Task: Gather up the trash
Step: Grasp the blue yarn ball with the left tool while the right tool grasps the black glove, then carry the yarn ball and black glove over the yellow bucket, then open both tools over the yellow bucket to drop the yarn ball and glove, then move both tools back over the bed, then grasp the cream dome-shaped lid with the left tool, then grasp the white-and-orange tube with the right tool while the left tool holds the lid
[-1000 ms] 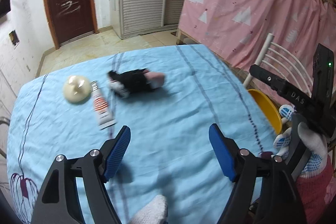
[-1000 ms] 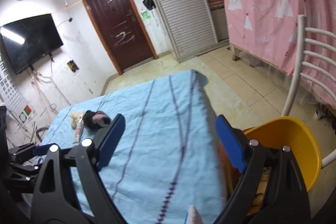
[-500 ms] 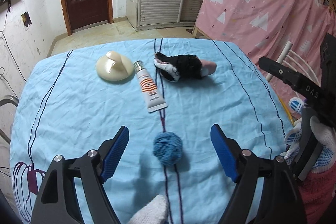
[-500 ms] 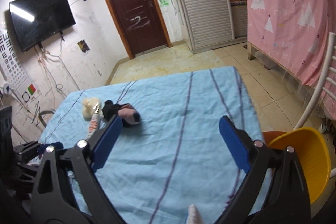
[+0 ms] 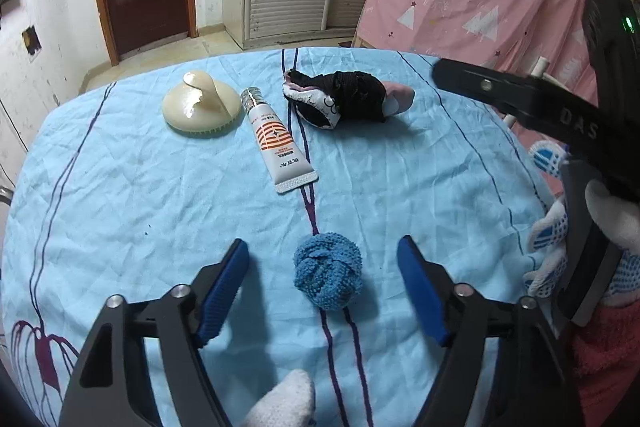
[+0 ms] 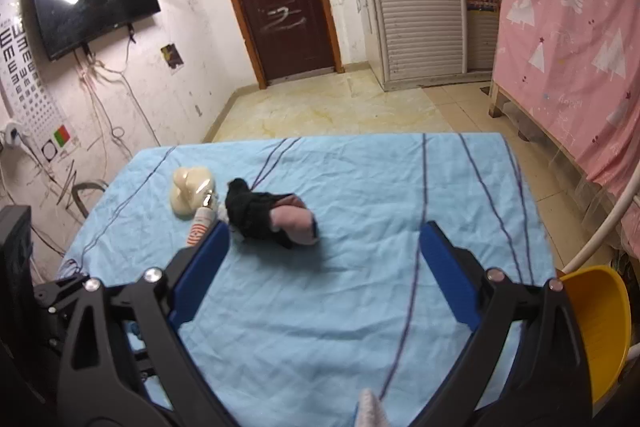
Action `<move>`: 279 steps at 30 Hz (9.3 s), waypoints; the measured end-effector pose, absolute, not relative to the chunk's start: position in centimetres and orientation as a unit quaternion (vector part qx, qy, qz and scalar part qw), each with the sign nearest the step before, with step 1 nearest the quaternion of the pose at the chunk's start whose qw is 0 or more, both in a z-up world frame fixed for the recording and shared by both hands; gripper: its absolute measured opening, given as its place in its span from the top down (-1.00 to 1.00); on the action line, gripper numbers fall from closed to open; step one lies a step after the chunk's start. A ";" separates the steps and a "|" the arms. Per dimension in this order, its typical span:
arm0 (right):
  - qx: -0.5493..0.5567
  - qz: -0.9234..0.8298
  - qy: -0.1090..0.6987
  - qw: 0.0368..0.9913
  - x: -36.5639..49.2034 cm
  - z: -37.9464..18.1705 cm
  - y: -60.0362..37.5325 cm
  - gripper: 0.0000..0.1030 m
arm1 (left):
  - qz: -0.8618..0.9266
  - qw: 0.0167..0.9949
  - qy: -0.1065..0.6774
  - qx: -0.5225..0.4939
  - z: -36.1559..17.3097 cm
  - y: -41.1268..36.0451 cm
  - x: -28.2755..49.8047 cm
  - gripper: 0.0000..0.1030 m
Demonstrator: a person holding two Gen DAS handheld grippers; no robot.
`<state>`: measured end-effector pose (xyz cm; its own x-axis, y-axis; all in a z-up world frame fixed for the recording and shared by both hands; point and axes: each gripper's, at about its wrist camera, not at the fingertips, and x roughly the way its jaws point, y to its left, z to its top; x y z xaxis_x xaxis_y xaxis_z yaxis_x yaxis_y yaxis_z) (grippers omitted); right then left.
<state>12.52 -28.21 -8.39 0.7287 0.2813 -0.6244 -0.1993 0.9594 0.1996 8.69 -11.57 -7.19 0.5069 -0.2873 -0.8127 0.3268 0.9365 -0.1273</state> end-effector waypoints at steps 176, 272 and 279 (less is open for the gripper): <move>0.093 0.033 0.302 0.948 9.3 -6.3 -33.9 -0.81 | -0.195 0.893 0.406 -0.010 -0.9 -18.6 15.3 -0.09; -0.016 0.164 0.378 0.911 16.7 -9.2 -17.4 0.62 | -0.025 0.878 0.466 -0.106 -4.5 -1.9 19.5 -0.10; 0.013 0.157 0.358 0.920 15.3 -8.1 -20.2 0.62 | -0.036 0.885 0.457 -0.087 -3.0 -4.7 18.6 -0.11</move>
